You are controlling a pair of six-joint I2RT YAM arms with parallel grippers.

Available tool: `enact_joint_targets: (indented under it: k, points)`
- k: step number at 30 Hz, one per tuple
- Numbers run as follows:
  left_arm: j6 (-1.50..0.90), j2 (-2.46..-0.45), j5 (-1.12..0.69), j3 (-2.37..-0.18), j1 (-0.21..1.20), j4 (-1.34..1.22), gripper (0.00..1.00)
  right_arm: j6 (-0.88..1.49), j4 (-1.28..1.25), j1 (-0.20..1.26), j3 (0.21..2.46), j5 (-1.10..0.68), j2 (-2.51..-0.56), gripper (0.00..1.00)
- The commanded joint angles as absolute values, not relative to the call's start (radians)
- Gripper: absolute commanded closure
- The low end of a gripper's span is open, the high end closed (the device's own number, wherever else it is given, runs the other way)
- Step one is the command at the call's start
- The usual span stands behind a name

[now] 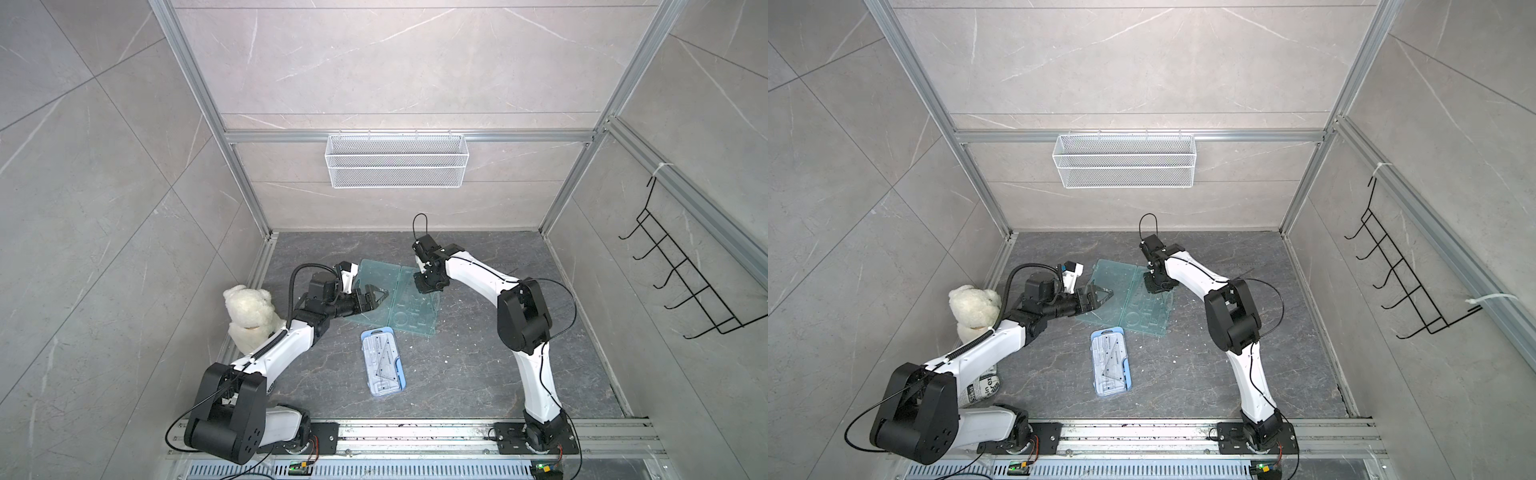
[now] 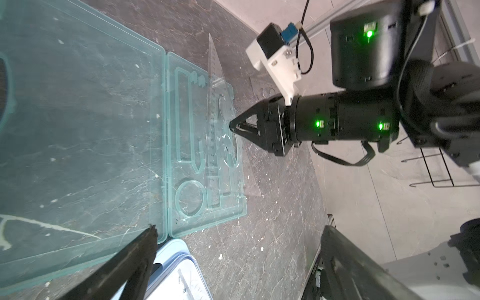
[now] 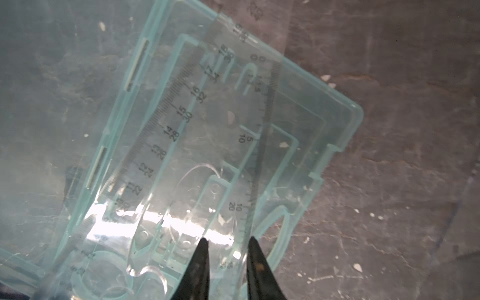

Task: Open the ruler set and take out the ruler
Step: Pick up the ruler from the ruler set box, then place the ruler at the center of the board.

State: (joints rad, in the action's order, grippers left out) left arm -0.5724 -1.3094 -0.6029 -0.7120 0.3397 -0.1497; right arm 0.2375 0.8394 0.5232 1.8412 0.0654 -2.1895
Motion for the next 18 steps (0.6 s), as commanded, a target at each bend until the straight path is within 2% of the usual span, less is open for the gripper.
enact_joint_targets:
  k: [1,5,11,18]
  points:
    - [-0.467,-1.27,-0.587,-0.765,0.385,-0.123,0.0,0.294,0.832,0.476,1.778,0.091,-2.113,0.83]
    - [-0.447,-1.264,-0.559,-0.777,0.433,-0.109,0.0,0.313,0.806,0.398,1.677,0.097,-2.049,0.83]
    - [-0.28,-1.262,-0.477,-0.815,0.604,-0.045,0.01,0.345,0.776,0.256,1.524,0.107,-1.961,0.83]
    - [-0.187,-1.279,-0.423,-0.885,0.687,0.08,0.01,0.438,0.749,0.103,1.397,0.11,-1.895,0.83]
